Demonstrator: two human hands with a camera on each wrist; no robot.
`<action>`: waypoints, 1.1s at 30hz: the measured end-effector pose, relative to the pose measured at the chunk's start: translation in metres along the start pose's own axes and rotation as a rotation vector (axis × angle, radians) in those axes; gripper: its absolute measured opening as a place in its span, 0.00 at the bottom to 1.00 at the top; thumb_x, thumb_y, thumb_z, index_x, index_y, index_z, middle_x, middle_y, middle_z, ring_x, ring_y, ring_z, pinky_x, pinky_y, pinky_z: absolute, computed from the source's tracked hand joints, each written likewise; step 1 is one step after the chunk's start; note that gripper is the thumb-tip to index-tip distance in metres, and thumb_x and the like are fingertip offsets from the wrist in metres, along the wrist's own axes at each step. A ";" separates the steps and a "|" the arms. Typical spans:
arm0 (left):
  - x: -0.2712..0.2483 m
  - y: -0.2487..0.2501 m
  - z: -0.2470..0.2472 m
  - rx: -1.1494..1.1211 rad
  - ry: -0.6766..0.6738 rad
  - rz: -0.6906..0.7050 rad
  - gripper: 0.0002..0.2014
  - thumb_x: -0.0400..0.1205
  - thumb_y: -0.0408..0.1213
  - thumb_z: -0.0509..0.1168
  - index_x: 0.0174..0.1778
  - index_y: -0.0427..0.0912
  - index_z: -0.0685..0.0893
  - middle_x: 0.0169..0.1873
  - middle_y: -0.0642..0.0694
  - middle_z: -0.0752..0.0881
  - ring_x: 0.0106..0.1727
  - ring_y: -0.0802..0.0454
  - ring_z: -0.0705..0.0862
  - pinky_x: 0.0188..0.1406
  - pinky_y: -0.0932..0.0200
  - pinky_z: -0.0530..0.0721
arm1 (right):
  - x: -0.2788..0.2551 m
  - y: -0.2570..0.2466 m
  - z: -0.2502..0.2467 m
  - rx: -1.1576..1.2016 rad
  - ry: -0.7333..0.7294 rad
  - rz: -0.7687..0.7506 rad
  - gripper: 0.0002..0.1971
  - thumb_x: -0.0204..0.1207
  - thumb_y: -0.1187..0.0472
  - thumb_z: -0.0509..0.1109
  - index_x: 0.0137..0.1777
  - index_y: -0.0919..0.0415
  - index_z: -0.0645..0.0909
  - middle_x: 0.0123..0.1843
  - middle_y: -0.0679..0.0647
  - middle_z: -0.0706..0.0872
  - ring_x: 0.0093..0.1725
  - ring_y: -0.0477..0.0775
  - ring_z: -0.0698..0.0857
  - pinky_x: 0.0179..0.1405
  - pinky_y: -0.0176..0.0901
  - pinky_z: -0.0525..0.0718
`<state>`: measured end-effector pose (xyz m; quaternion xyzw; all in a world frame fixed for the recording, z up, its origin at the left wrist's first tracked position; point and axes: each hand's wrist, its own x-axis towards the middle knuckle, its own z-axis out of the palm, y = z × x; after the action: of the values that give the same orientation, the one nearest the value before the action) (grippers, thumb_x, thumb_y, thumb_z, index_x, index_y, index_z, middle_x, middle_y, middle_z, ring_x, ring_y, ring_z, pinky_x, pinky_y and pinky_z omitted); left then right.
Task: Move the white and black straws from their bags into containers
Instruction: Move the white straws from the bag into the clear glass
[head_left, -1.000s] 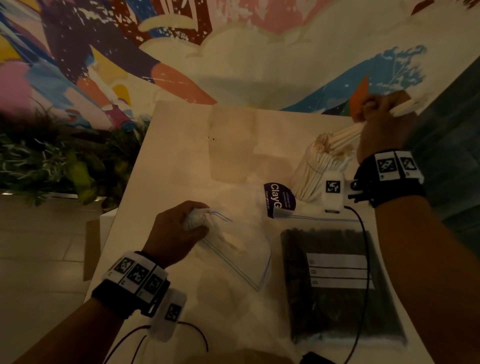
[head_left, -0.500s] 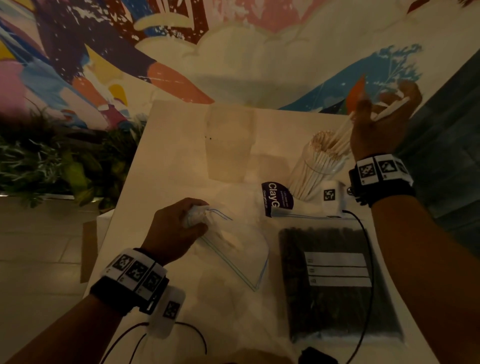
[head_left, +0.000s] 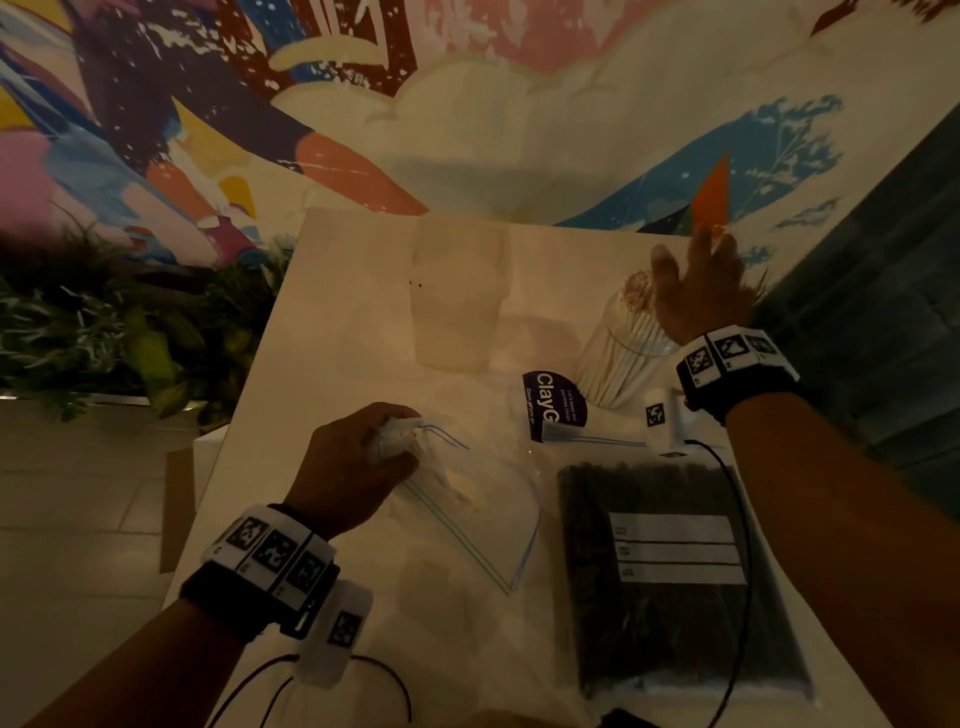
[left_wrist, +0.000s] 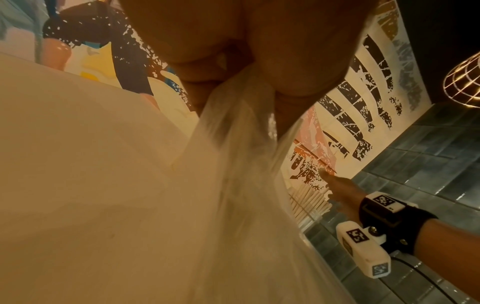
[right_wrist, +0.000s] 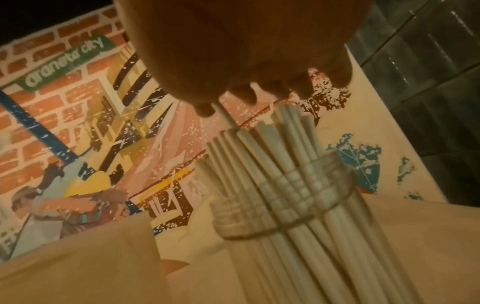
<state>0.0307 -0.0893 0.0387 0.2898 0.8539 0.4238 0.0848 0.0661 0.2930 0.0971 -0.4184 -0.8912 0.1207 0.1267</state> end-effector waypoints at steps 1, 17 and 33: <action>-0.001 -0.001 0.000 0.001 0.004 0.002 0.17 0.71 0.32 0.76 0.51 0.54 0.83 0.43 0.56 0.84 0.41 0.57 0.81 0.37 0.79 0.73 | -0.002 -0.002 0.001 0.026 0.084 -0.054 0.35 0.83 0.37 0.44 0.83 0.56 0.47 0.85 0.64 0.49 0.82 0.68 0.52 0.79 0.69 0.52; -0.004 -0.004 -0.005 -0.549 -0.141 -0.006 0.37 0.57 0.39 0.69 0.66 0.51 0.76 0.66 0.54 0.79 0.61 0.61 0.83 0.50 0.64 0.85 | -0.191 -0.072 -0.002 0.413 -0.562 -0.668 0.08 0.78 0.55 0.68 0.52 0.54 0.86 0.45 0.48 0.89 0.41 0.43 0.85 0.50 0.40 0.86; 0.002 -0.008 0.002 -0.495 -0.171 0.053 0.42 0.67 0.15 0.63 0.69 0.65 0.75 0.69 0.62 0.76 0.72 0.55 0.75 0.70 0.52 0.76 | -0.231 -0.066 0.072 0.306 -0.510 -0.627 0.29 0.78 0.55 0.61 0.79 0.57 0.64 0.75 0.57 0.75 0.73 0.58 0.75 0.75 0.55 0.71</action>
<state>0.0265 -0.0906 0.0309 0.3175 0.7059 0.5959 0.2139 0.1382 0.0648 0.0223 -0.0604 -0.9498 0.3068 -0.0066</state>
